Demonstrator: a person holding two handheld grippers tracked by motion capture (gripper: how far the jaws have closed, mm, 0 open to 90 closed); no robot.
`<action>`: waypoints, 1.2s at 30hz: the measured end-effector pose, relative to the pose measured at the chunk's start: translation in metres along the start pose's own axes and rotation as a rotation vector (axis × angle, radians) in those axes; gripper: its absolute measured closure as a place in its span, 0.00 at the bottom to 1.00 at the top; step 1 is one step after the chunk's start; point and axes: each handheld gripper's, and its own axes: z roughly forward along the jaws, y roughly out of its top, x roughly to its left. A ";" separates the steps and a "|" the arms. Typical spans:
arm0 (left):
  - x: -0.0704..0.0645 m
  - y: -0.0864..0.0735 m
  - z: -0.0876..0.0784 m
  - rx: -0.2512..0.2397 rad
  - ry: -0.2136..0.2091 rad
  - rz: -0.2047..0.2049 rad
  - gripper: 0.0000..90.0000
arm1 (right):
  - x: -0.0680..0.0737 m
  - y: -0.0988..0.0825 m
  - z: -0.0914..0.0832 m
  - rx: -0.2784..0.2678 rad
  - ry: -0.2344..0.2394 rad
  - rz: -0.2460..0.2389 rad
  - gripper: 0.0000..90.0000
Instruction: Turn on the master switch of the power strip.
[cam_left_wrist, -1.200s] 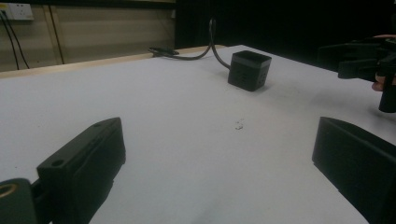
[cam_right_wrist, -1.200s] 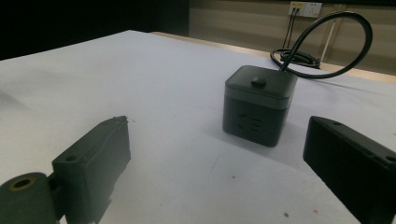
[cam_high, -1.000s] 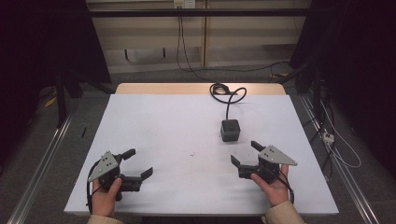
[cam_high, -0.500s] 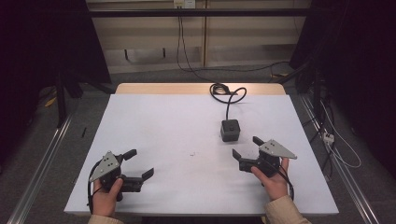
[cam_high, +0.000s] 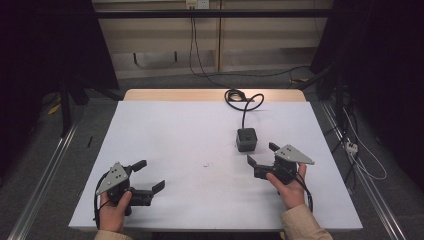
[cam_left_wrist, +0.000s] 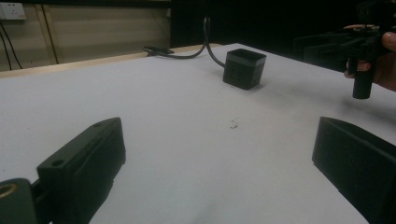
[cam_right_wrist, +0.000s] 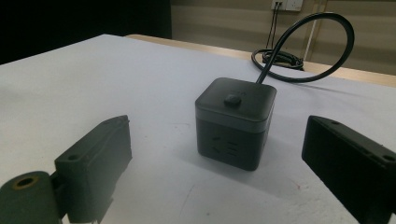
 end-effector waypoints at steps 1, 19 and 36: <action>0.000 0.000 0.000 0.002 -0.004 0.004 0.03 | 0.000 0.001 0.002 0.000 -0.002 0.000 0.09; 0.000 0.000 0.000 0.000 -0.003 0.000 0.03 | -0.001 0.006 0.012 -0.001 0.001 0.004 0.09; 0.000 0.000 0.000 -0.002 -0.002 -0.002 0.03 | 0.000 0.011 0.024 0.001 0.016 0.009 0.09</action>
